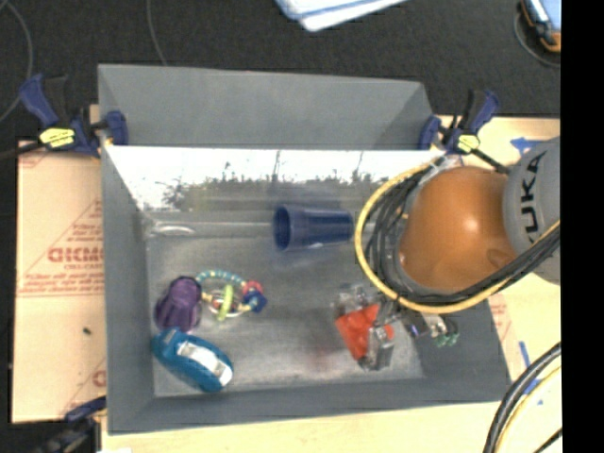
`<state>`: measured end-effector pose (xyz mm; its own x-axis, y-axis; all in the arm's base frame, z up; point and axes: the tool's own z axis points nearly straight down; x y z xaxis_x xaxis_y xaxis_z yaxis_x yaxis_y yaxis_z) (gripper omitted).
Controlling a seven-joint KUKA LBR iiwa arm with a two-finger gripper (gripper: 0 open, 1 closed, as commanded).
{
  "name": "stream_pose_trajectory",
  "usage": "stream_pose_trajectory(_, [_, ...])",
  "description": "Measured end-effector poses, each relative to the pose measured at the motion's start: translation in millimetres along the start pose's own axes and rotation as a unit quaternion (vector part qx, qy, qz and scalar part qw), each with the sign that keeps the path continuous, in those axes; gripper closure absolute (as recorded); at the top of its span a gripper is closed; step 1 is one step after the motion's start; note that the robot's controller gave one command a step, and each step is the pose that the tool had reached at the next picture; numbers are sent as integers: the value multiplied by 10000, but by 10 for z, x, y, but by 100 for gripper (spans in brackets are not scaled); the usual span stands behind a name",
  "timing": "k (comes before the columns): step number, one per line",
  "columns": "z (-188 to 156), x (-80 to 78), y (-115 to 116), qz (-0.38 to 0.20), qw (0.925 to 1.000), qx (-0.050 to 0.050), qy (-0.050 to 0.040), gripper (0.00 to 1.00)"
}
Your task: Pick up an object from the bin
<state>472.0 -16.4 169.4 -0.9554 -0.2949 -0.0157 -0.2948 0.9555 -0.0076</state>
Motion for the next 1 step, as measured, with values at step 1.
stream_pose_trajectory(1, [167,-81,-104,35,10000,10,-49,100])
